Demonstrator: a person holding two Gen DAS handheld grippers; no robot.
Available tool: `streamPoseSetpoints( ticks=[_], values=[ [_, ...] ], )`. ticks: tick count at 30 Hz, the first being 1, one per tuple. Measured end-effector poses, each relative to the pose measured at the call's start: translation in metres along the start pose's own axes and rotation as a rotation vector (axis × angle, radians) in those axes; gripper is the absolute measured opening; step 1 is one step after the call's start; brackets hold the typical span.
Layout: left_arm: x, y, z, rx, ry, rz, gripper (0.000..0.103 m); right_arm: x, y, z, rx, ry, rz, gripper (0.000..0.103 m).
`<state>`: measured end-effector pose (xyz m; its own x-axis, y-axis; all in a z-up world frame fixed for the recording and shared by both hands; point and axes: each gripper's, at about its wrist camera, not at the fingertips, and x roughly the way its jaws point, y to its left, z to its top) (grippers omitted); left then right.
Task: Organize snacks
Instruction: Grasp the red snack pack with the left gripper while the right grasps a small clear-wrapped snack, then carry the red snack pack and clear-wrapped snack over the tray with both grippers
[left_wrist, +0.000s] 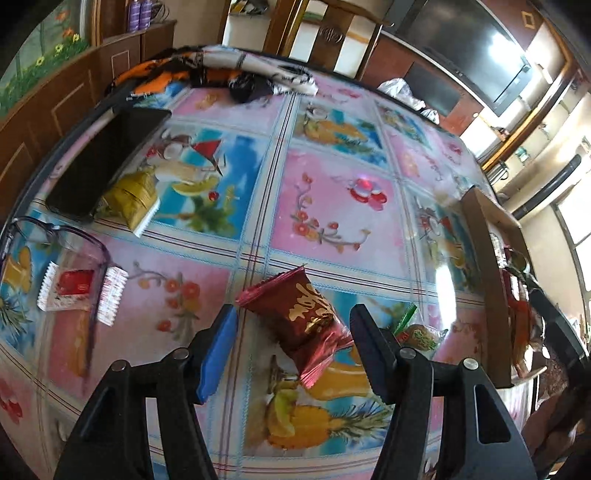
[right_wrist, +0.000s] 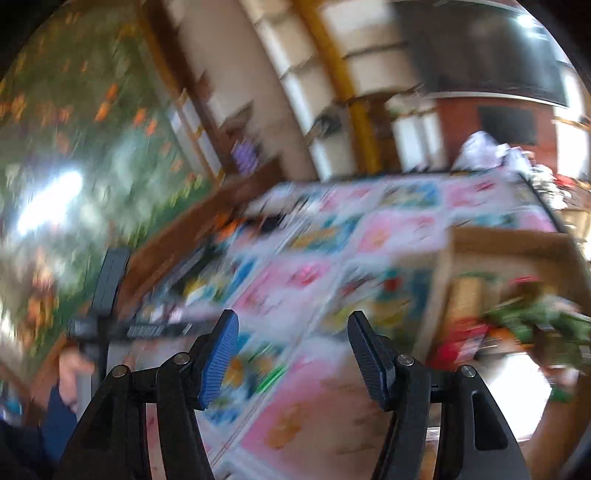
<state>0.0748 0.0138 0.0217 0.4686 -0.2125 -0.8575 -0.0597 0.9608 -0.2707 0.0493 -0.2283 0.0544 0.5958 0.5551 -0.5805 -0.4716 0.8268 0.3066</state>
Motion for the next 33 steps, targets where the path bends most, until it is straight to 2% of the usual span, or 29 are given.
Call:
streamPoseSetpoints(
  ticks=[3, 7, 9, 10, 15, 20, 21, 23, 28, 33],
  values=[
    [0.009, -0.012, -0.001, 0.023, 0.016, 0.022, 0.062, 0.025, -0.001, -0.003, 0.031, 0.062, -0.021, 0.066],
    [0.017, -0.025, -0.002, 0.105, -0.023, 0.110, 0.060, 0.037, -0.001, -0.008, 0.043, 0.089, -0.033, 0.066],
    [0.019, -0.027, -0.004, 0.144, -0.050, 0.166, 0.040, 0.040, 0.001, -0.009, 0.031, 0.101, -0.013, 0.066],
    [0.019, -0.028, -0.005, 0.166, -0.061, 0.187, 0.039, 0.042, 0.002, -0.009, 0.020, 0.117, 0.003, 0.066],
    [0.015, -0.018, -0.003, 0.149, -0.071, 0.142, 0.034, 0.073, 0.027, -0.015, -0.093, 0.219, 0.027, 0.066],
    [0.015, -0.015, -0.001, 0.130, -0.084, 0.113, 0.032, 0.098, 0.035, -0.022, -0.166, 0.273, -0.025, 0.066],
    [0.014, -0.016, -0.001, 0.130, -0.087, 0.102, 0.031, 0.100, 0.036, -0.024, -0.171, 0.277, -0.026, 0.064],
    [0.013, -0.017, -0.001, 0.134, -0.099, 0.097, 0.031, 0.102, 0.042, -0.028, -0.210, 0.283, -0.029, 0.038],
    [0.008, -0.022, -0.002, 0.151, -0.141, 0.123, 0.030, 0.097, 0.057, -0.036, -0.285, 0.256, -0.091, 0.029],
    [0.000, -0.031, -0.005, 0.182, -0.217, 0.154, 0.030, 0.080, 0.053, -0.029, -0.268, 0.162, -0.164, 0.026]
  ],
)
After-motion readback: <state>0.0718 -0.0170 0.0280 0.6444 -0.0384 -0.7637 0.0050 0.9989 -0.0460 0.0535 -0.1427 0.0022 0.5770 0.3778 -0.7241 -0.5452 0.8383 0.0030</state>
